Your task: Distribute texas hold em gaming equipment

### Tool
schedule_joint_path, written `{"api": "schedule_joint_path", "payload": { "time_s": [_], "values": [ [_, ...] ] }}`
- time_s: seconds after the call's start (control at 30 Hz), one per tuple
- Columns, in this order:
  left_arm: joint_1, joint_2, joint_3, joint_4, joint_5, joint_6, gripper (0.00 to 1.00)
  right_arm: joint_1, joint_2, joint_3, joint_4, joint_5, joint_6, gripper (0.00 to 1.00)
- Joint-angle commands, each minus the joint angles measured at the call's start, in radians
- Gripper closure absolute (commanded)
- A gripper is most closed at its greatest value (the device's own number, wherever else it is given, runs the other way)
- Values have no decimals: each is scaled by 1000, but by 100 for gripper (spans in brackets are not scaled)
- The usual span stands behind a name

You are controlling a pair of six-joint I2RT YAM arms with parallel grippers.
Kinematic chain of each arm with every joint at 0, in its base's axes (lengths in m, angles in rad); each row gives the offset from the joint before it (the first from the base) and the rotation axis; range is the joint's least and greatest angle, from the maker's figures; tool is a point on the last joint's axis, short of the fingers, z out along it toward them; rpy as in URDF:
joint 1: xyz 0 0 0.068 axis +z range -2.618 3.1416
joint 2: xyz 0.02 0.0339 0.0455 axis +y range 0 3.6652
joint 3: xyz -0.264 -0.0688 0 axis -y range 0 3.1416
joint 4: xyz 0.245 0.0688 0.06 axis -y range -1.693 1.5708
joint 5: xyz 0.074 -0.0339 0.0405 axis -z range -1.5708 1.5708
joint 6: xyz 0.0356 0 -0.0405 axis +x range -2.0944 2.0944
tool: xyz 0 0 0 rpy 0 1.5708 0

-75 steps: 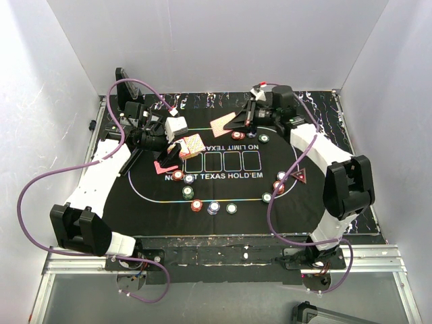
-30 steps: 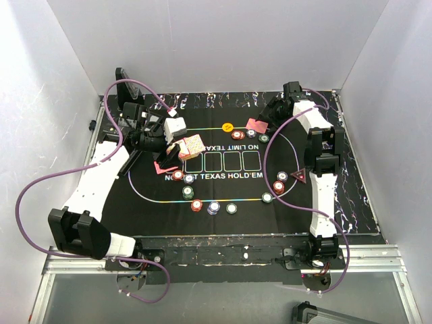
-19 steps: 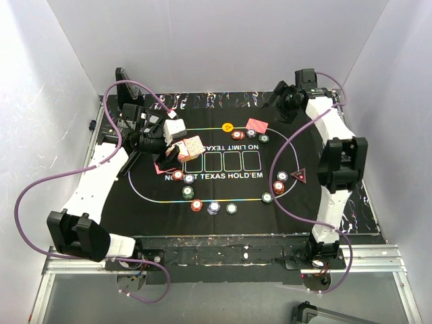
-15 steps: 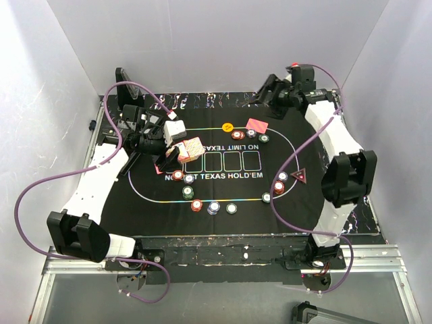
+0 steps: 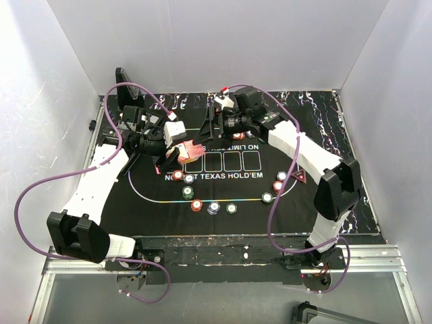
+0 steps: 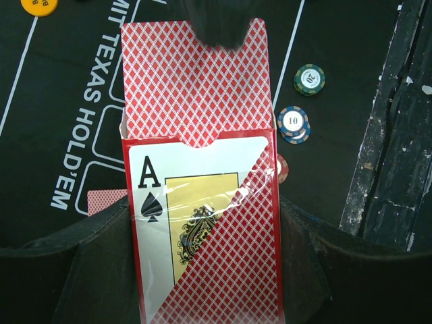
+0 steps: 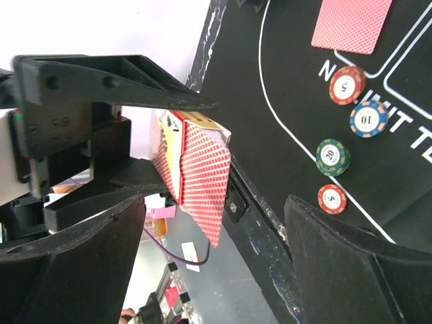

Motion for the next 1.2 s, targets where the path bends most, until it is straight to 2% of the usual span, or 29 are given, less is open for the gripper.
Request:
{"api": "schedule_joint_path", "payload": {
  "time_s": [0.0,0.3,0.4,0.53,1.03,1.17],
  "values": [
    [3,-22,47,22,50,-5,100,37,34,8,67,-29,25,9],
    [3,-22,62,21,53,-9,100,50,56,-86,274,-87,170,8],
    [3,-24,61,22,50,-9,100,48,60,-115,326,-112,212,19],
    [3,-28,56,32,46,-14,100,40,67,-126,328,-127,232,38],
    [5,-35,52,41,53,-22,100,-47,-35,-227,377,-124,261,57],
    [3,-36,47,42,54,-23,100,-59,-58,-238,377,-129,264,70]
  ]
}}
